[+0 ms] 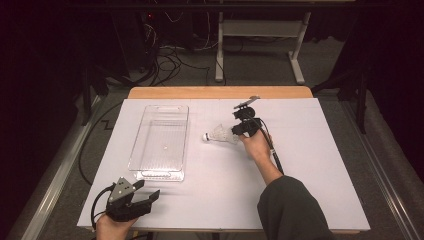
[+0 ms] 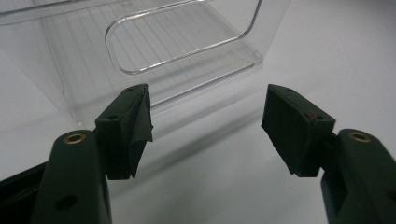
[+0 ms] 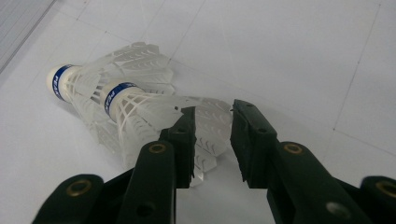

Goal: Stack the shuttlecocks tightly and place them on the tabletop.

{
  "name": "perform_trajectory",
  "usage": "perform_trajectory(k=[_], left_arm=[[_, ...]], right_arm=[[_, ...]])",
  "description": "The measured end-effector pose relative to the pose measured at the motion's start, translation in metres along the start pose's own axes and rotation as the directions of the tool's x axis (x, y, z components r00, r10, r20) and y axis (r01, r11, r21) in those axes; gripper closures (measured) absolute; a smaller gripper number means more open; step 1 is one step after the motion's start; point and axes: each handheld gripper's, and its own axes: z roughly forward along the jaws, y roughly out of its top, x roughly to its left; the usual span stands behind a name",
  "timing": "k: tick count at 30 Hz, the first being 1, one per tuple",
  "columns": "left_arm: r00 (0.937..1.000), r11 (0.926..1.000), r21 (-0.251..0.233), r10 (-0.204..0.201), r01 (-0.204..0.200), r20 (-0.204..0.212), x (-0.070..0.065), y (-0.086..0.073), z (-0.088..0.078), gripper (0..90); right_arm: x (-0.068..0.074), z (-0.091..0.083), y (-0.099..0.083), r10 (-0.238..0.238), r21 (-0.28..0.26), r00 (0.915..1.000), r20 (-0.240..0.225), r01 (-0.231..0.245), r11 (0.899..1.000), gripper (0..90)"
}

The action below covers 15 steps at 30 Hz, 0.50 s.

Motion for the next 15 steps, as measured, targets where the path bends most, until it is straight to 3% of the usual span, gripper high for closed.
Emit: perform_trajectory(k=[15], left_arm=[[1.0000, 1.0000, 0.001, 0.001, -0.001, 0.001, 0.0000, 0.0001, 0.0001, 34.1]], right_arm=[[0.0065, 0.0023, 0.0007, -0.017, -0.002, 0.9994, -0.029, 0.017, 1.000, 70.5]])
